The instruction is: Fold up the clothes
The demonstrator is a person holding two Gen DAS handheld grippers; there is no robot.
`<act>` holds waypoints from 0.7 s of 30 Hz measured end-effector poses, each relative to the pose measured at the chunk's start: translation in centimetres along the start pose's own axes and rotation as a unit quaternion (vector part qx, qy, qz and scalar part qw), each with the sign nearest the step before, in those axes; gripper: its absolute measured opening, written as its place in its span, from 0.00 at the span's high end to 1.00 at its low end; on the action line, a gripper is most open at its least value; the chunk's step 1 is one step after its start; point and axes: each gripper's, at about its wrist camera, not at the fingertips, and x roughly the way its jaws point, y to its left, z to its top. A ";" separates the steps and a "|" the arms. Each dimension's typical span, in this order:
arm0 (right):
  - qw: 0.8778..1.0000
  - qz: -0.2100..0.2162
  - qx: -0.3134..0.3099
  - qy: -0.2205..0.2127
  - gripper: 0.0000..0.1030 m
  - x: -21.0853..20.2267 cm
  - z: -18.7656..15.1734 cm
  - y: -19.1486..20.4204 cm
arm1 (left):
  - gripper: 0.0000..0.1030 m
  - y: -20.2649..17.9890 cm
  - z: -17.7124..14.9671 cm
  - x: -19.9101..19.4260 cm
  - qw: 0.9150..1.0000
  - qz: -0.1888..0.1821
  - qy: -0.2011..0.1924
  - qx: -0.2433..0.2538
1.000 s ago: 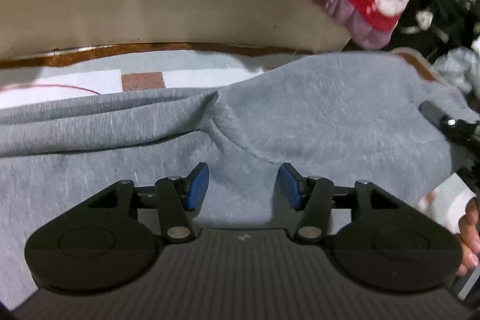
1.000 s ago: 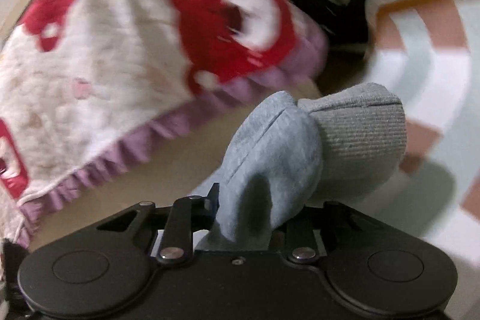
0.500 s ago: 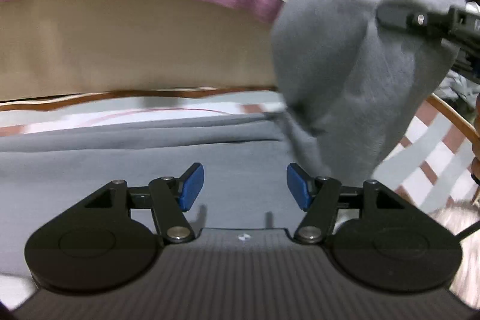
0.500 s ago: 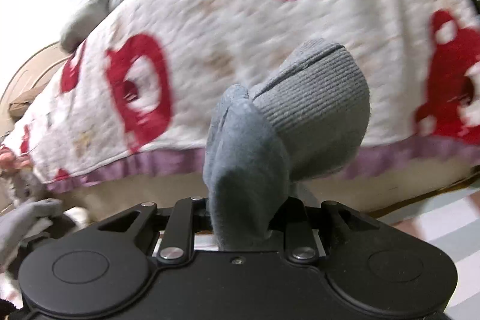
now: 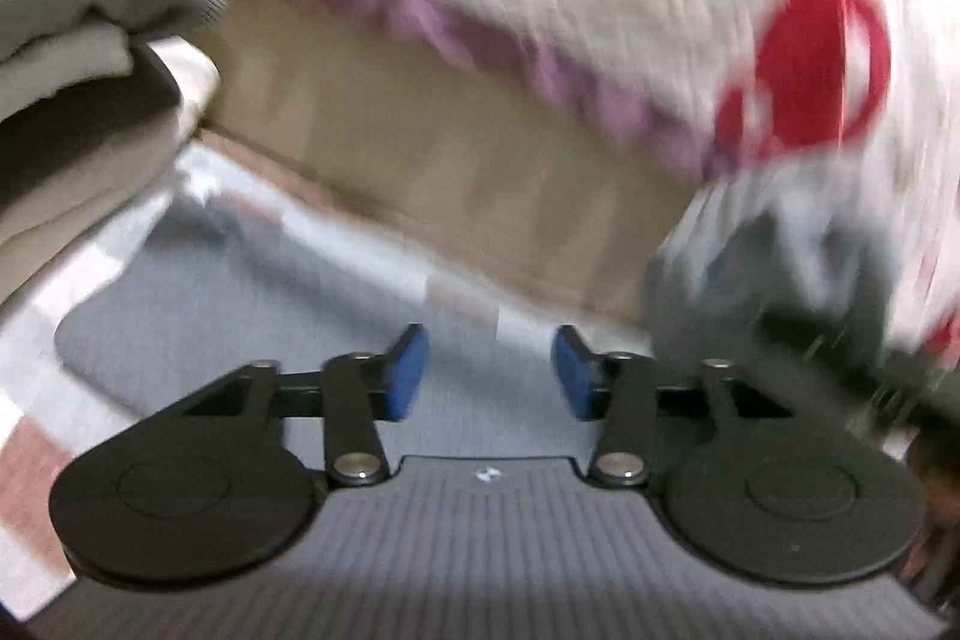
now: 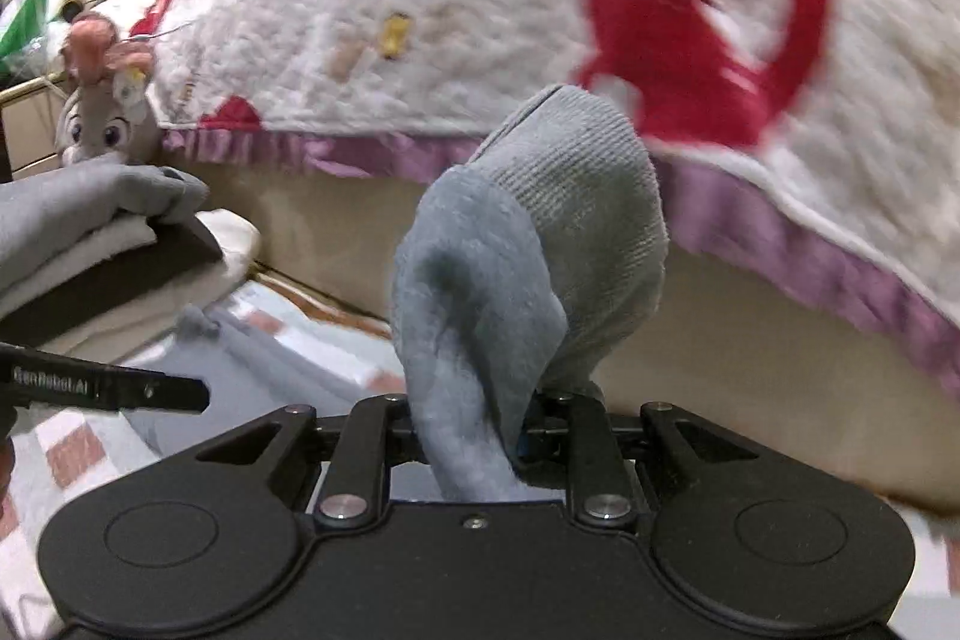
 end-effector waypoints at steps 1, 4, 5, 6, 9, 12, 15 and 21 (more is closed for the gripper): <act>1.000 0.006 -0.004 -0.011 0.76 0.9 0.8 1.3 | 0.62 1.4 1.1 -0.5 0.999 -0.013 -0.027 -0.018; 0.999 0.025 -0.017 -0.040 0.76 3.5 2.8 5.4 | 0.62 4.0 3.1 -0.9 0.997 -0.004 -0.070 -0.020; 0.998 0.034 -0.020 -0.046 0.76 4.5 3.2 7.0 | 0.62 4.8 3.6 -0.8 0.998 0.003 -0.069 -0.012; 0.998 0.040 -0.031 -0.047 0.76 5.5 3.3 8.8 | 0.62 5.6 3.6 -1.0 0.998 0.014 -0.064 -0.010; 0.995 0.059 -0.065 -0.047 0.76 8.3 3.4 13.9 | 0.62 8.2 3.9 -2.5 0.996 0.025 -0.067 -0.048; 0.991 0.064 -0.110 -0.029 0.76 11.3 1.8 18.2 | 0.59 11.1 4.7 -3.2 0.991 0.003 -0.065 -0.118; 0.990 0.070 -0.125 0.014 0.73 14.5 -0.1 20.7 | 0.59 12.8 4.8 -2.4 0.989 0.005 -0.041 -0.142; 0.984 0.118 -0.107 0.075 0.59 15.7 -1.7 21.3 | 0.58 13.4 4.4 -0.9 0.988 0.040 -0.009 -0.146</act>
